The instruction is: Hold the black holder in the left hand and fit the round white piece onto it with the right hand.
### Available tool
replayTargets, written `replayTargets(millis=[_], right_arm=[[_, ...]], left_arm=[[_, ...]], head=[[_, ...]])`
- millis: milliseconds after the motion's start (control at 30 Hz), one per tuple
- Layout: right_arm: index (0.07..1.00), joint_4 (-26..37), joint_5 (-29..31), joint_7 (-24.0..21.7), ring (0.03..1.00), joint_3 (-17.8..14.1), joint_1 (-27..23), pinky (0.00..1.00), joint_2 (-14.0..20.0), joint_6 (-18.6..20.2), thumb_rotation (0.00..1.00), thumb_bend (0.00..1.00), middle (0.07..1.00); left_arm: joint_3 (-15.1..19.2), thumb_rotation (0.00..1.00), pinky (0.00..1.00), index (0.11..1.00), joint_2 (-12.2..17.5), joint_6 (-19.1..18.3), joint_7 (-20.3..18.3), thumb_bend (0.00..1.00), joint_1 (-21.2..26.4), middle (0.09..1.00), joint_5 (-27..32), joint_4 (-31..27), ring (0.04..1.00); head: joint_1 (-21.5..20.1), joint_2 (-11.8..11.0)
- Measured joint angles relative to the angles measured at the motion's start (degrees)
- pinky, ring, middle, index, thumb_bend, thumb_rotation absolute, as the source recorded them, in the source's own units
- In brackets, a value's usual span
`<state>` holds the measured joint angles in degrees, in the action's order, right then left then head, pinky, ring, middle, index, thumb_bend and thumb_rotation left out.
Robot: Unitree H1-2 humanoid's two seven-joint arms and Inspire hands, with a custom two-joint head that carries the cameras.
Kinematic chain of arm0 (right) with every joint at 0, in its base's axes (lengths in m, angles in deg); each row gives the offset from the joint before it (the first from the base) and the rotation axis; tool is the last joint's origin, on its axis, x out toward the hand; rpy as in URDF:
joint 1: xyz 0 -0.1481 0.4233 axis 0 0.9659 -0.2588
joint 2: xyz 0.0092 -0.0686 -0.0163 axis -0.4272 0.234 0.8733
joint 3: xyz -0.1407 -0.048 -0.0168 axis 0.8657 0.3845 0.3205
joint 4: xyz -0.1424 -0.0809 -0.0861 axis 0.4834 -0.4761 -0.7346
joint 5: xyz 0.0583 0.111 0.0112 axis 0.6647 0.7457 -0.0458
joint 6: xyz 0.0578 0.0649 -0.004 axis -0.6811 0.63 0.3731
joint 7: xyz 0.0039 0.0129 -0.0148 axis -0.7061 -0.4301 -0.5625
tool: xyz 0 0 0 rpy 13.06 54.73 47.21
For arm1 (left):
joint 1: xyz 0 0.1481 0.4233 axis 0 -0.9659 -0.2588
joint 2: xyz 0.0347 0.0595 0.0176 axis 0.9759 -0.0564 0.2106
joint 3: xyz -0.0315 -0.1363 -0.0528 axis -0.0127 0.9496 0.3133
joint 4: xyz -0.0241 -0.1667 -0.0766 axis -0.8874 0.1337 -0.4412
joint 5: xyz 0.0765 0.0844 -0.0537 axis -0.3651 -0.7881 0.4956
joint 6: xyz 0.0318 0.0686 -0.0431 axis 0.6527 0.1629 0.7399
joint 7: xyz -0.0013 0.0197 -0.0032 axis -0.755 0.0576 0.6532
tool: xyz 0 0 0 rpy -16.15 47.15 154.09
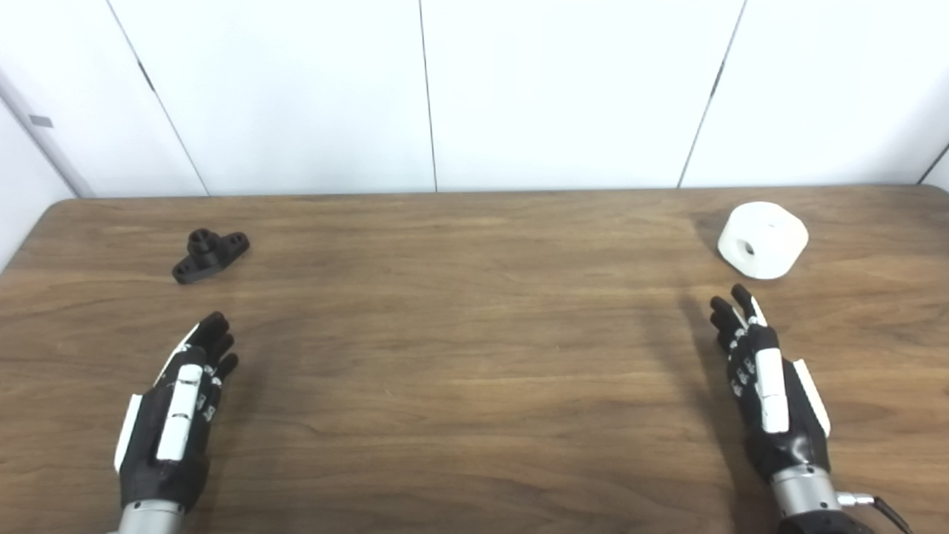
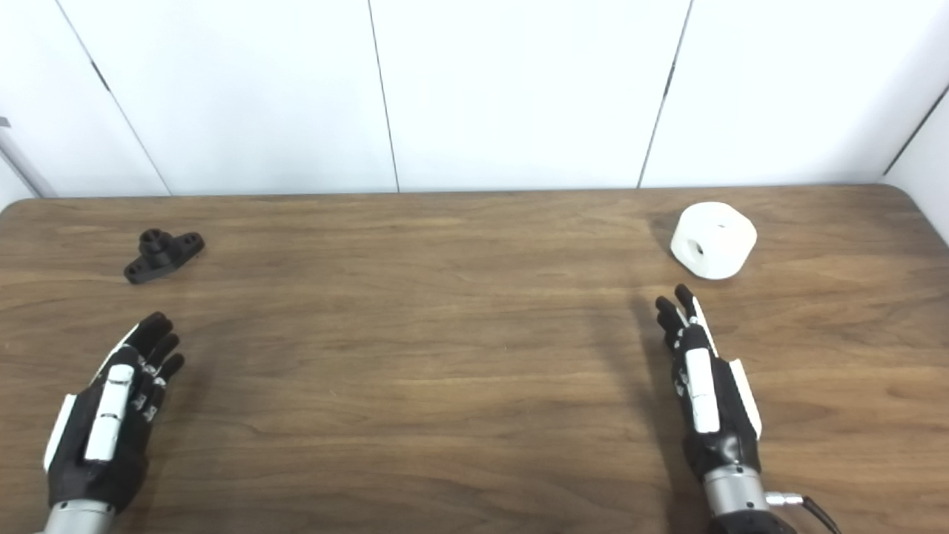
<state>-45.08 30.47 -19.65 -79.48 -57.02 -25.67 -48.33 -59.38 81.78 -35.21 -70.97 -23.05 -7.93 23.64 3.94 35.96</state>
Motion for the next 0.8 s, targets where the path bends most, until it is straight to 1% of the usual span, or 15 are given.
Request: replayTargets(millis=[33, 100, 167, 200, 267, 400, 433, 467, 533, 667, 700, 733, 800], right_arm=[[0.976, -0.3, 0.2, -0.1, 0.961, -0.1, 0.0, 1.0, 0.0, -0.4, 1.0, 0.63, 0.939], [0.977, -0.8, 0.5, -0.3, 0.961, -0.2, 0.0, 1.0, 0.1, -1.2, 1.0, 0.63, 0.94], [0.978, -1.6, 1.1, -0.5, 0.961, -0.3, 0.0, 1.0, 0.3, -2.5, 1.0, 0.63, 0.941], [0.979, -1.9, 1.4, -0.6, 0.962, -0.4, 0.0, 1.0, 0.4, -2.7, 1.0, 0.63, 0.941], [0.979, -2.4, 1.9, -1.0, 0.963, -0.6, 0.0, 1.0, 0.7, -3.4, 1.0, 0.61, 0.943], [0.979, -2.8, 2.6, -1.7, 0.967, -1.0, -0.2, 1.0, 1.0, -3.5, 1.0, 0.58, 0.947], [0.979, -2.9, 2.8, -1.7, 0.968, -1.0, -0.2, 1.0, 1.0, -3.5, 1.0, 0.58, 0.947], [0.98, -3.0, 2.8, -1.9, 0.979, -1.1, -0.3, 1.0, 1.1, -3.6, 1.0, 0.58, 0.951], [0.978, -3.3, 2.9, -2.1, 0.989, -1.1, -0.5, 1.0, 1.4, -3.6, 1.0, 0.57, 0.952], [0.982, -3.7, 3.0, -2.3, 0.997, -1.3, -0.9, 1.0, 1.9, -3.5, 1.0, 0.57, 0.955], [0.986, -3.8, 3.0, -2.3, 0.999, -1.3, -0.9, 1.0, 1.9, -3.4, 1.0, 0.57, 0.959], [0.992, -3.8, 3.2, -2.3, 0.996, -1.4, -0.9, 1.0, 1.9, -3.4, 1.0, 0.57, 0.963], [0.996, -4.0, 3.7, -2.5, 0.996, -1.4, -0.9, 1.0, 1.9, -3.5, 1.0, 0.57, 0.967]], left_arm=[[-0.1, 0.68, 0.95, 0.892, -0.1, 0.0, 0.0, 0.42, 0.0, 0.941, -0.1, 0.0, 0.95], [-0.4, 0.68, 0.95, 0.901, -0.3, 0.3, 0.0, 0.43, 0.0, 0.946, -0.5, 0.1, 0.953], [-0.7, 0.68, 0.96, 0.904, -0.6, 1.2, 0.0, 0.44, 0.0, 0.949, -1.2, 0.6, 0.956], [-0.9, 0.67, 0.96, 0.904, -0.8, 1.7, 0.0, 0.45, 0.0, 0.949, -1.5, 0.7, 0.956], [-1.3, 0.65, 0.96, 0.901, -1.2, 2.5, 0.1, 0.47, -0.1, 0.945, -2.0, 1.1, 0.953], [-1.5, 0.61, 0.97, 0.906, -1.9, 3.3, 0.4, 0.48, 0.0, 0.946, -2.2, 1.4, 0.961], [-1.7, 0.6, 0.98, 0.91, -2.0, 3.8, 0.3, 0.47, 0.0, 0.949, -2.2, 1.7, 0.966], [-1.9, 0.61, 0.98, 0.917, -2.0, 4.3, 0.2, 0.46, 0.0, 0.954, -2.2, 1.9, 0.972], [-2.3, 0.61, 0.98, 0.92, -2.0, 4.7, 0.1, 0.45, 0.0, 0.958, -2.2, 2.1, 0.975], [-2.6, 0.61, 0.96, 0.908, -2.0, 5.0, 0.4, 0.46, 0.2, 0.943, -3.4, 2.4, 0.951], [-2.6, 0.61, 0.95, 0.906, -2.0, 5.2, 0.5, 0.47, 0.2, 0.941, -3.8, 2.5, 0.949], [-2.7, 0.61, 0.95, 0.905, -2.1, 5.3, 0.5, 0.47, 0.2, 0.937, -4.1, 2.6, 0.945], [-2.7, 0.61, 0.95, 0.905, -2.1, 5.6, 0.6, 0.44, 0.3, 0.936, -4.3, 2.8, 0.942]], head=[[0.2, -0.2], [2.1, -1.4], [2.7, -1.7], [4.3, -2.6], [4.3, -2.6], [6.5, -5.2], [6.6, -5.3], [7.0, -6.0], [7.4, -6.6], [7.8, -7.5], [8.3, -8.4], [8.3, -8.4], [8.6, -9.1]])
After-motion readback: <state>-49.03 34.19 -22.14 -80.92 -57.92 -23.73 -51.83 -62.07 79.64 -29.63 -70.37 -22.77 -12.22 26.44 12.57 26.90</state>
